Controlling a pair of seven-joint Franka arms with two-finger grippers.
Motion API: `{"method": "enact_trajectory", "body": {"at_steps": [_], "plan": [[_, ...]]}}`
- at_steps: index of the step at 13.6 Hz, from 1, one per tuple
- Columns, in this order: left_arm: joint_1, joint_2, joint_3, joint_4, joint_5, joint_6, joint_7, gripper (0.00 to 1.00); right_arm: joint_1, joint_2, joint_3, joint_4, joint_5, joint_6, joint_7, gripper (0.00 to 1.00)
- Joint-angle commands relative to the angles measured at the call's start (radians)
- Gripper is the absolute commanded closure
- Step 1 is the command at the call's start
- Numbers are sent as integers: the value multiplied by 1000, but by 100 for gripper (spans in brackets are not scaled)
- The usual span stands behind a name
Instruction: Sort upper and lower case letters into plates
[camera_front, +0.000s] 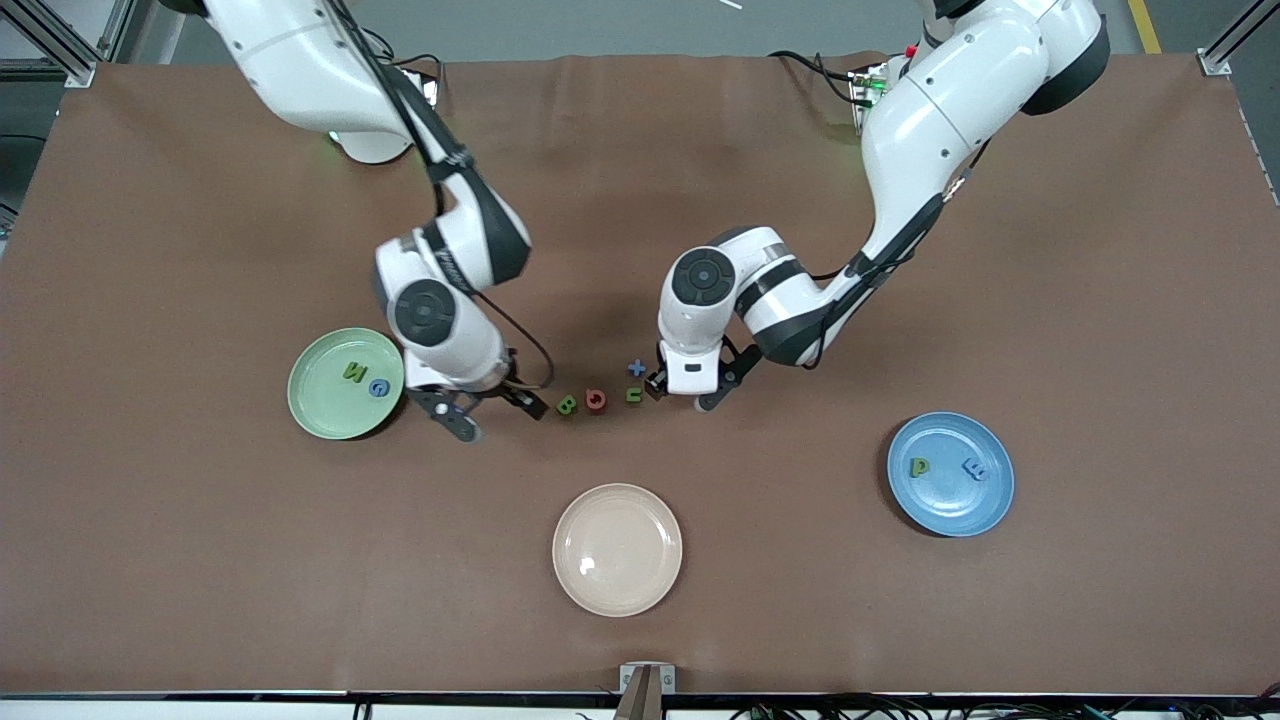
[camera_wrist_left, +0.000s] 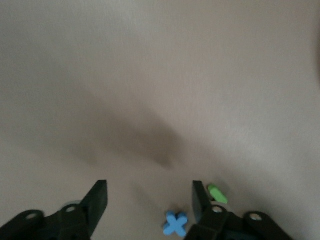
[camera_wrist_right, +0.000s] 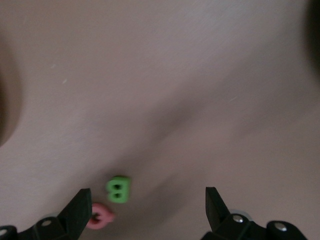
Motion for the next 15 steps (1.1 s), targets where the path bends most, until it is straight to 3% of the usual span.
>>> {"method": "enact_trajectory", "body": {"at_steps": [1, 5, 15], "plan": [[-29, 14, 8, 24, -6, 3, -26, 32, 35, 136, -18, 158, -15, -12, 91, 0], [-52, 22, 8, 25, -35, 20, -33, 38, 66, 175, -18, 172, -93, -6, 171, 0], [-80, 84, 10, 68, -50, 103, -127, 49, 102, 179, -17, 123, -93, 74, 172, 21]]}}
